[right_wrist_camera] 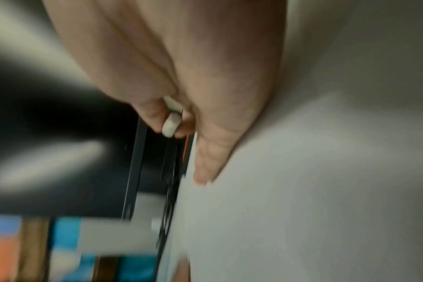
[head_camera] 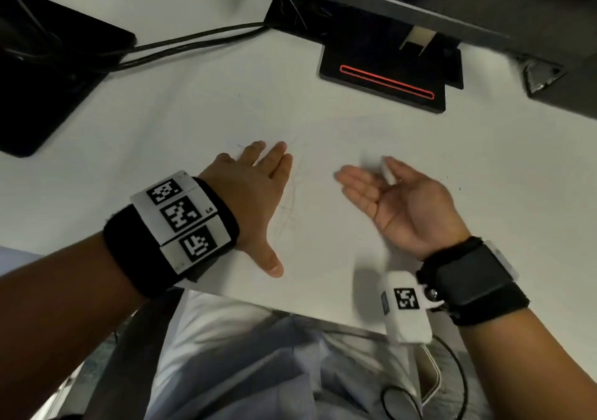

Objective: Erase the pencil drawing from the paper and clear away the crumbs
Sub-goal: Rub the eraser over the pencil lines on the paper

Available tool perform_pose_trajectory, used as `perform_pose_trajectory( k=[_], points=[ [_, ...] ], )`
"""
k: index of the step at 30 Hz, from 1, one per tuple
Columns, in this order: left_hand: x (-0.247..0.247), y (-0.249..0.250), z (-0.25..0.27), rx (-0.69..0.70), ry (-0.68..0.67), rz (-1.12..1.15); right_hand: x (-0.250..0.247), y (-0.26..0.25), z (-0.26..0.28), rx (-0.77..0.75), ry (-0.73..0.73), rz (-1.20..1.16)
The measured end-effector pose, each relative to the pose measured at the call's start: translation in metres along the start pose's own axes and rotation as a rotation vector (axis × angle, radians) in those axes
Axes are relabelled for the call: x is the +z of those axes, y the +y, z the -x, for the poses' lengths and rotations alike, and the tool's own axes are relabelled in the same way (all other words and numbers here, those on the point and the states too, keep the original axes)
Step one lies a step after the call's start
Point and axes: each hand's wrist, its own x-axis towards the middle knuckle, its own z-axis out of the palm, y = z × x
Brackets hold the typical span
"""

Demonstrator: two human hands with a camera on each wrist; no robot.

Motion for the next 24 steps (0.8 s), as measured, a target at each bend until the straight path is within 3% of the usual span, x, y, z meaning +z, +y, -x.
perform_pose_trajectory(
  k=[2, 4, 6, 9, 11, 13, 15, 17, 18, 22, 24],
  points=[
    [0.000, 0.001, 0.001, 0.001, -0.008, -0.002, -0.014, -0.023, -0.003, -0.232, 0.105, -0.101],
    [0.000, 0.002, 0.002, 0.010, -0.011, -0.001, -0.011, -0.025, 0.008, -0.296, 0.091, -0.098],
    [0.000, 0.004, 0.003, 0.023, -0.006, 0.001, 0.005, -0.004, 0.022, -0.207, -0.018, -0.090],
    [-0.001, 0.008, 0.003, 0.033, 0.014, -0.011, 0.026, 0.043, 0.032, 0.139, -0.235, 0.091],
    [0.000, 0.009, 0.004, 0.039, 0.017, -0.017, 0.027, 0.052, 0.028, 0.293, -0.255, 0.175],
    [0.001, 0.008, 0.004, 0.047, 0.016, -0.005, 0.018, 0.035, 0.015, 0.204, -0.130, 0.022],
    [0.001, 0.007, 0.003, 0.047, 0.006, 0.008, 0.006, 0.007, 0.004, -0.068, 0.072, -0.077],
    [-0.001, 0.008, 0.002, 0.041, -0.004, 0.008, -0.001, -0.012, 0.011, -0.284, 0.169, 0.219],
    [-0.001, 0.008, 0.001, 0.037, -0.006, 0.007, -0.002, -0.014, 0.019, -0.306, 0.160, 0.467],
    [-0.003, 0.012, -0.003, 0.009, 0.009, 0.028, 0.007, 0.008, 0.049, -0.106, -0.207, 1.438],
    [-0.002, 0.014, -0.003, -0.001, 0.021, 0.016, 0.006, 0.012, 0.050, -0.157, -0.226, 1.651]
  ],
)
